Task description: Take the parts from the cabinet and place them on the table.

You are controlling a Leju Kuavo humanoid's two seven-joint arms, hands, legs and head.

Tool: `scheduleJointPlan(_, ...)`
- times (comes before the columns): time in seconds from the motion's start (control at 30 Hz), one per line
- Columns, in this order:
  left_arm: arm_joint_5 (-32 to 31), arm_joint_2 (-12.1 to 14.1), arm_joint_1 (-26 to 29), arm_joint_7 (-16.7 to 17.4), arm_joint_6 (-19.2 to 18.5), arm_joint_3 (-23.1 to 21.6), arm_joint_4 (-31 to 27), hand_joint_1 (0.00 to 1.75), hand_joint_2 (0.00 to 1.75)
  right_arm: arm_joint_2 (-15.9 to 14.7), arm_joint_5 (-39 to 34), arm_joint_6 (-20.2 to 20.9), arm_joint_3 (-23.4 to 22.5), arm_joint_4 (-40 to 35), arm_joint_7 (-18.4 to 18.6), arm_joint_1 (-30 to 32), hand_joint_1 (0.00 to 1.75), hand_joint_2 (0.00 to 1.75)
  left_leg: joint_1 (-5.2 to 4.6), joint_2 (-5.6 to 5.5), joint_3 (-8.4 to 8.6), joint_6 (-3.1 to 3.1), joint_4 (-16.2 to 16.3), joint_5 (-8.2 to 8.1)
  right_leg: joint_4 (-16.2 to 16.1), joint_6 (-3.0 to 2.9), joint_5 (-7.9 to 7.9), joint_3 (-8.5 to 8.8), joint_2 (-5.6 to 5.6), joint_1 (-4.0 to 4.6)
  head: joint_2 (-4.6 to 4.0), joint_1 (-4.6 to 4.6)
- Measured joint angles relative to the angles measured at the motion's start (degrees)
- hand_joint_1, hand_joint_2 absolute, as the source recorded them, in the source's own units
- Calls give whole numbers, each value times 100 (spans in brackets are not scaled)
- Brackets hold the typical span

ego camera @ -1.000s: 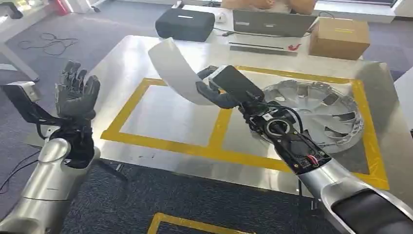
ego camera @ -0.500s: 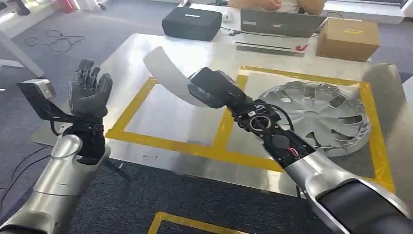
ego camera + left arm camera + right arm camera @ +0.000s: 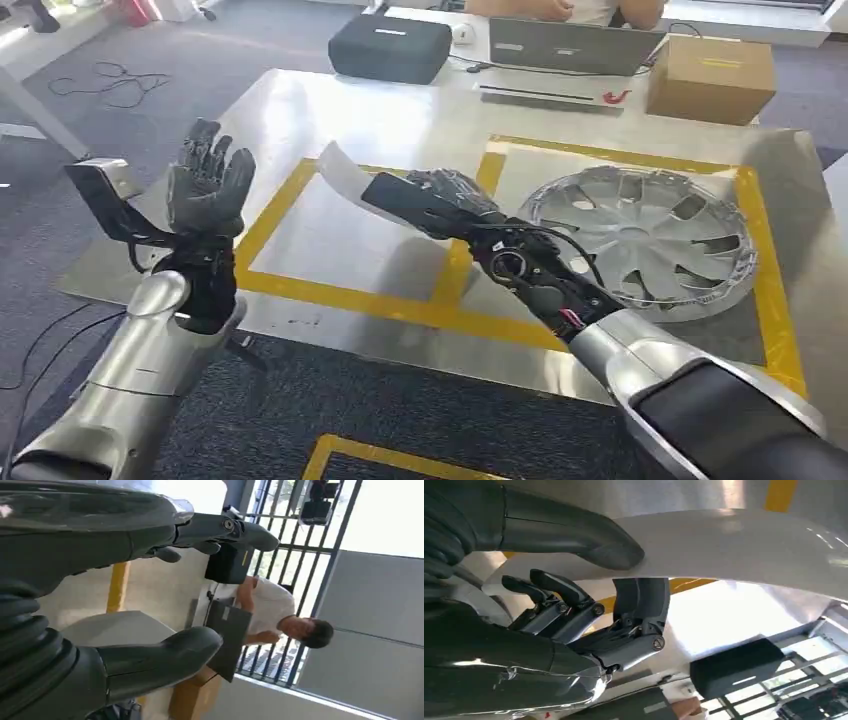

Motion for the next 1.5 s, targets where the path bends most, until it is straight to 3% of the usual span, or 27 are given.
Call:
scheduleJointPlan(0.3, 11, -98, -84, -72, -46, -55, 179, 0, 175, 39, 581, -267, 260, 317, 354, -79, 175, 175, -1, 2, 0, 0, -1, 0, 0, 0, 0, -1, 3, 0, 2, 0)
scheduleJointPlan(0.33, 11, -107, -94, -79, -46, -61, 199, 0, 175, 46, 616, -280, 273, 339, 354, -81, 0, 0, -1, 2, 0, 0, -1, 0, 0, 0, 0, -1, 3, 0, 0, -2)
scheduleJointPlan(1.03, 37, -144, -173, -125, -4, -79, 463, 0, 175, 92, 607, -216, 339, 599, 148, -109, 0, 0, -1, 2, 4, -1, -1, 0, 0, 0, 0, 1, 4, 1, 2, 0)
scheduleJointPlan(1.07, 29, -144, -173, -125, -2, -79, 476, 0, 0, 92, 575, -216, 339, 603, 116, -108, 0, 0, -1, 3, 4, -1, -1, 0, 0, 0, 0, 0, 4, 1, 0, 2)
scheduleJointPlan(1.27, 22, -129, -165, -96, 59, -79, 529, 0, 0, 90, 69, -170, 201, 629, -197, -107, 0, 0, -1, 3, 4, -1, -1, 0, 0, 0, 0, 1, 5, 1, 0, 0)
scheduleJointPlan(1.5, 24, -24, -7, -9, 144, -68, 522, 0, 0, 16, -904, 83, -333, 498, -610, -50, 0, 0, -1, 2, 5, -1, -1, 0, 0, 0, 0, 2, 5, 1, 0, 0)
